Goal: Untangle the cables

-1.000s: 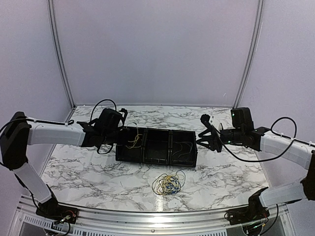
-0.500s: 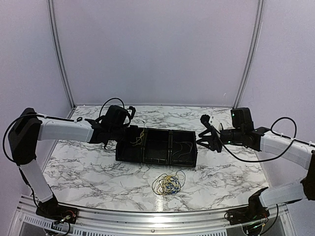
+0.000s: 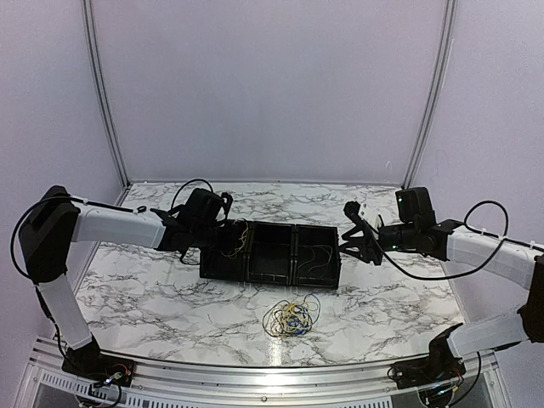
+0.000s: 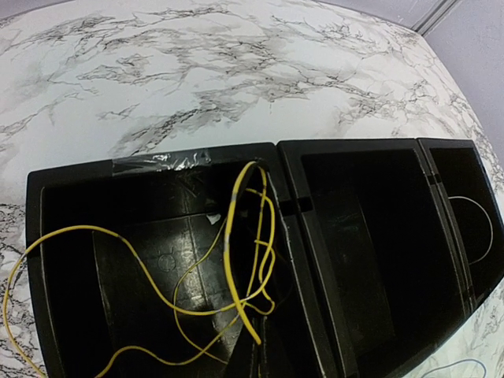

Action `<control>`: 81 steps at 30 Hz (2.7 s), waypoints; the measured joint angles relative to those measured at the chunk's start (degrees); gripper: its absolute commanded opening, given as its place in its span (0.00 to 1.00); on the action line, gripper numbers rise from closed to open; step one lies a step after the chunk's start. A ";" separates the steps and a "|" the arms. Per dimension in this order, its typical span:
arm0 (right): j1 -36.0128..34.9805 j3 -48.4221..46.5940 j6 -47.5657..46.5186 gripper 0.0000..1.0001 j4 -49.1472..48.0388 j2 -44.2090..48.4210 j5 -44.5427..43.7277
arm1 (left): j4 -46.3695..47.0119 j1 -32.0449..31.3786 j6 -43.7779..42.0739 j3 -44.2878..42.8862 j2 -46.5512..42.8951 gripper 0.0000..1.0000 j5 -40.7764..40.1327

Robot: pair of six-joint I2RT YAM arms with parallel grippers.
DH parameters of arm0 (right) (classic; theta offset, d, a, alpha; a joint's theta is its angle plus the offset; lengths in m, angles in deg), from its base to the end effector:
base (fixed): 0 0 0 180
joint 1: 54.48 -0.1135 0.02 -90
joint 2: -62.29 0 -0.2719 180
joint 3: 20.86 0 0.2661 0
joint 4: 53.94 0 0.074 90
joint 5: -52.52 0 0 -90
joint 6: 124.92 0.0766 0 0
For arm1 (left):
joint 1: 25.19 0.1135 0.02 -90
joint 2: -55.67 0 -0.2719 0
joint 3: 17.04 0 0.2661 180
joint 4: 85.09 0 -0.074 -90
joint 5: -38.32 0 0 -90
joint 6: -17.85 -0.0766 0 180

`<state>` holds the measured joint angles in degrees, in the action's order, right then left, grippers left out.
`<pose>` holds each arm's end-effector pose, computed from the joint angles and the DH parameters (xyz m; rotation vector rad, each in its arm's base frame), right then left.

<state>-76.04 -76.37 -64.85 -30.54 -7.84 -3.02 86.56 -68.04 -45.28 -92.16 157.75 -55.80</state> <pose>0.2567 0.1480 0.2176 -1.2184 1.7832 0.5845 0.3240 -0.2930 0.1718 0.2714 2.2349 -0.5989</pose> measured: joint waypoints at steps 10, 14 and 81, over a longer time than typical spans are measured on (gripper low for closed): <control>0.00 0.00 -0.35 0.38 0.11 -0.15 0.02 | -3.37 -0.28 1.03 1.01 0.00 0.00 -0.83; 0.00 0.00 -0.35 0.38 0.17 -0.17 0.04 | -4.92 -0.37 0.98 0.96 0.11 0.00 -0.81; 0.00 0.00 -4.22 0.37 3.41 -0.94 3.74 | -6.62 -22.95 -22.93 -10.51 7.02 0.28 14.34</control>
<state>-76.04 -76.37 -69.07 -27.13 -8.78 0.72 79.94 -90.99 -68.21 -102.67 164.77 -41.47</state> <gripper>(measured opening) 0.367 0.309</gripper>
